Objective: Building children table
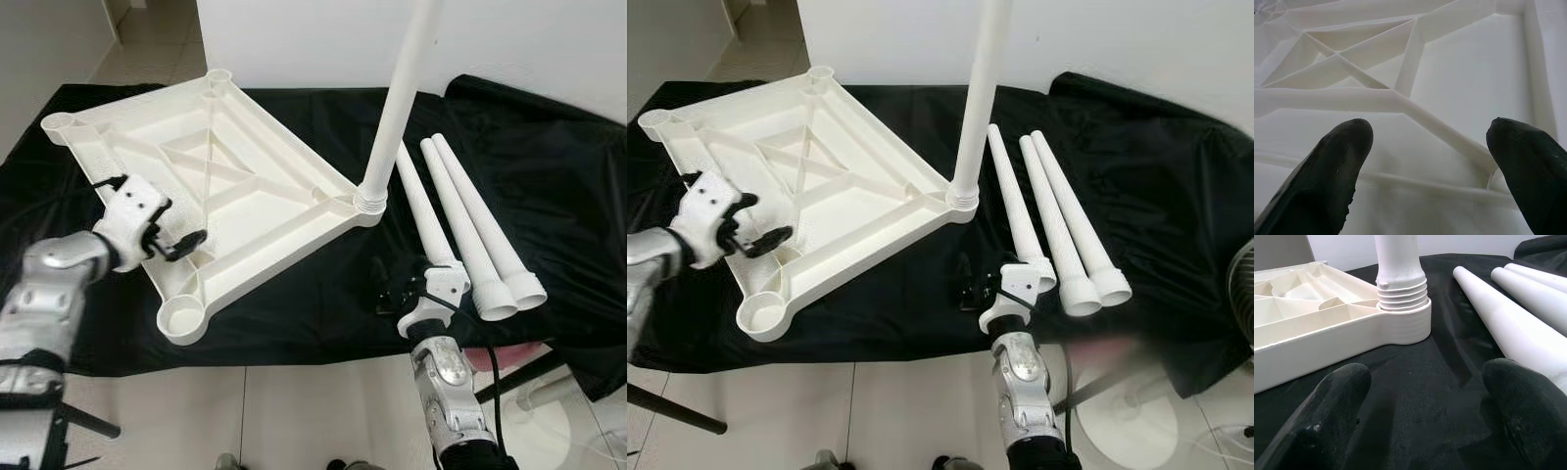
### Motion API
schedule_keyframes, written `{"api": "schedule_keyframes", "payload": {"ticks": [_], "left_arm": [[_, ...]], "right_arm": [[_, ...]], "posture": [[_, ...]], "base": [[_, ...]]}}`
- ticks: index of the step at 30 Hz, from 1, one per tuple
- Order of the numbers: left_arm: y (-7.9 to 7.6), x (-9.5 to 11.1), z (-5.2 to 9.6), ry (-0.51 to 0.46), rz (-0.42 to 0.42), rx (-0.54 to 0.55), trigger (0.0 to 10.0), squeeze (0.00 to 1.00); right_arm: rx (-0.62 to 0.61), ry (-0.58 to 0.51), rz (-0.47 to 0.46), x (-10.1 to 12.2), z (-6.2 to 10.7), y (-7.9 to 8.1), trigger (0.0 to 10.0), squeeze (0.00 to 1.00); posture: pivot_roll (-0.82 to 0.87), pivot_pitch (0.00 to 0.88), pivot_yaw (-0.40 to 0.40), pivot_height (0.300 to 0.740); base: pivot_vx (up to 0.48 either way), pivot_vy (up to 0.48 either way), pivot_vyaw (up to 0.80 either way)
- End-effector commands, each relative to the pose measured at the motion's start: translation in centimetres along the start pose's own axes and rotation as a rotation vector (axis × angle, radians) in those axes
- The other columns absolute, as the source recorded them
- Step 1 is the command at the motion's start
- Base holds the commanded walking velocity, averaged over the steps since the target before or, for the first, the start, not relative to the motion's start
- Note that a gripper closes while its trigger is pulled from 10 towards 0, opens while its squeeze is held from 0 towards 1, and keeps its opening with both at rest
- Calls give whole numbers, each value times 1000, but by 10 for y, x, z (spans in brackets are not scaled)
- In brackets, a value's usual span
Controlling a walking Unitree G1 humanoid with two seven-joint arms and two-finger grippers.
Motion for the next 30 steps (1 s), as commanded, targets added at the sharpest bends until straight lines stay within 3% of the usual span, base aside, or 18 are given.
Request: {"api": "schedule_keyframes", "payload": {"ticks": [1, 6, 11, 23, 29, 30], "left_arm": [[-7, -3, 2, 26, -11, -78, 10000, 0], [-7, -4, 5, 38, -20, -84, 10000, 0], [-5, -11, 19, 88, -22, -98, 10000, 0], [-16, -23, 36, 185, -45, -187, 10000, 0], [-39, -20, 30, 192, -65, -275, 10000, 0], [-50, -18, 24, 181, -65, -301, 10000, 0]], "right_arm": [[-8, 26, 0, -4, 3, -3, 10000, 0], [-7, 28, 0, -5, 3, -3, 10000, 0], [-1, 31, 2, -5, 3, -3, 10000, 0], [1, 33, 4, -5, 2, -3, 10000, 0], [2, 33, 6, -4, 1, -4, 10000, 0], [1, 33, 6, -4, 1, -4, 10000, 0]], "posture": [[4, 104, -29, 740], [4, 105, -30, 740], [-1, 104, -30, 740], [1, 100, -33, 740], [0, 99, -33, 740], [0, 98, -35, 740]], "base": [[0, 0, 0], [0, 0, 0], [0, 0, 0], [0, 0, 0], [0, 0, 0], [0, 0, 0]]}}
Point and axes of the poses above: a point about 5 cm out from each wrist's last joint towards the gripper, its own z axis pointing back from the gripper into the wrist, its own x axis along the axis of the wrist's last joint, y = z × x, the point moved 1 cm from there along -z, pointing out of the wrist towards the gripper, and after that the axes turned 5 degrees about -z, right-handed, at the moved point
